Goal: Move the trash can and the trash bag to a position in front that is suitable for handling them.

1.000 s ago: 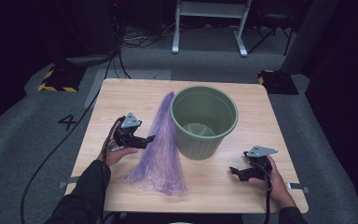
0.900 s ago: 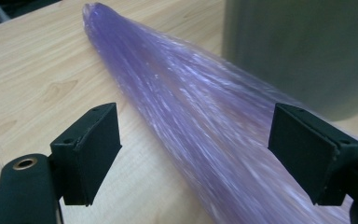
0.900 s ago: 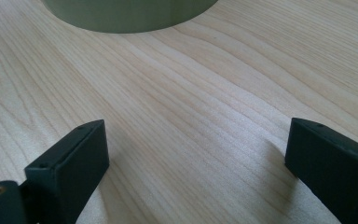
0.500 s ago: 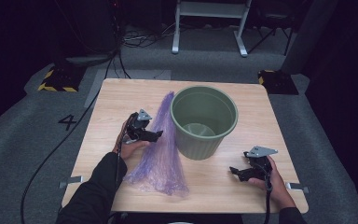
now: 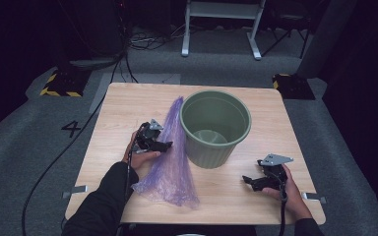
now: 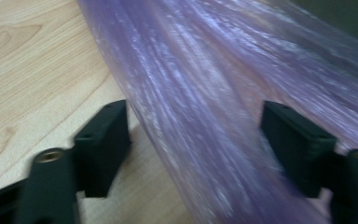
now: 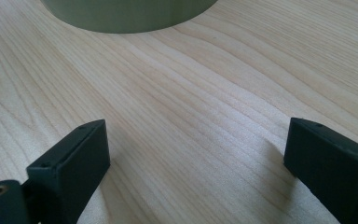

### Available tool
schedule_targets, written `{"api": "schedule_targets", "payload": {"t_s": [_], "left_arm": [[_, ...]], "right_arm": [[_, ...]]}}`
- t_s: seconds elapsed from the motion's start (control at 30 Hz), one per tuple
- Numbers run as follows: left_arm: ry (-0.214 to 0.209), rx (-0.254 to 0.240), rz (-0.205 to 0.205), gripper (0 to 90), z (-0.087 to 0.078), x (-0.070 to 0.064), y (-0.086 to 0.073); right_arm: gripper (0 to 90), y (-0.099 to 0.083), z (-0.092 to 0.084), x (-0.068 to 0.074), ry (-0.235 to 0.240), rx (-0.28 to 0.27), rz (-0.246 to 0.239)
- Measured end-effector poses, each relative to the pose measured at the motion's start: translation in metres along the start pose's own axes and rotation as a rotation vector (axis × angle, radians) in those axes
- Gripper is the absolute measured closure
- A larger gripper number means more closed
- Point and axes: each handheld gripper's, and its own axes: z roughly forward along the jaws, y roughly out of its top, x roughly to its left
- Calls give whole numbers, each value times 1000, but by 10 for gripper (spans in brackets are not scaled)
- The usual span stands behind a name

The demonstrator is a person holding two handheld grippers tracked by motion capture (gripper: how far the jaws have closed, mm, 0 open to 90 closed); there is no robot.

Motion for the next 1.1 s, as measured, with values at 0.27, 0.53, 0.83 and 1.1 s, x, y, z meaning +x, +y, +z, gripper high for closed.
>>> {"api": "schedule_targets", "payload": {"t_s": [0.27, 0.53, 0.83, 1.1], "left_arm": [[-29, -10, 25, 555, -18, -6, -15], [-57, -17, 24, 746, -38, -1, -34], [-53, -28, 30, 860, -44, 0, -42], [-51, -32, 34, 876, -48, 3, -45]], "right_arm": [[67, 0, 0, 0, 0, 0, -1], [71, -1, -1, 0, -3, -2, 2], [71, -1, -1, 0, -1, -3, 0], [71, 0, 0, -1, 9, -2, -9]]}}
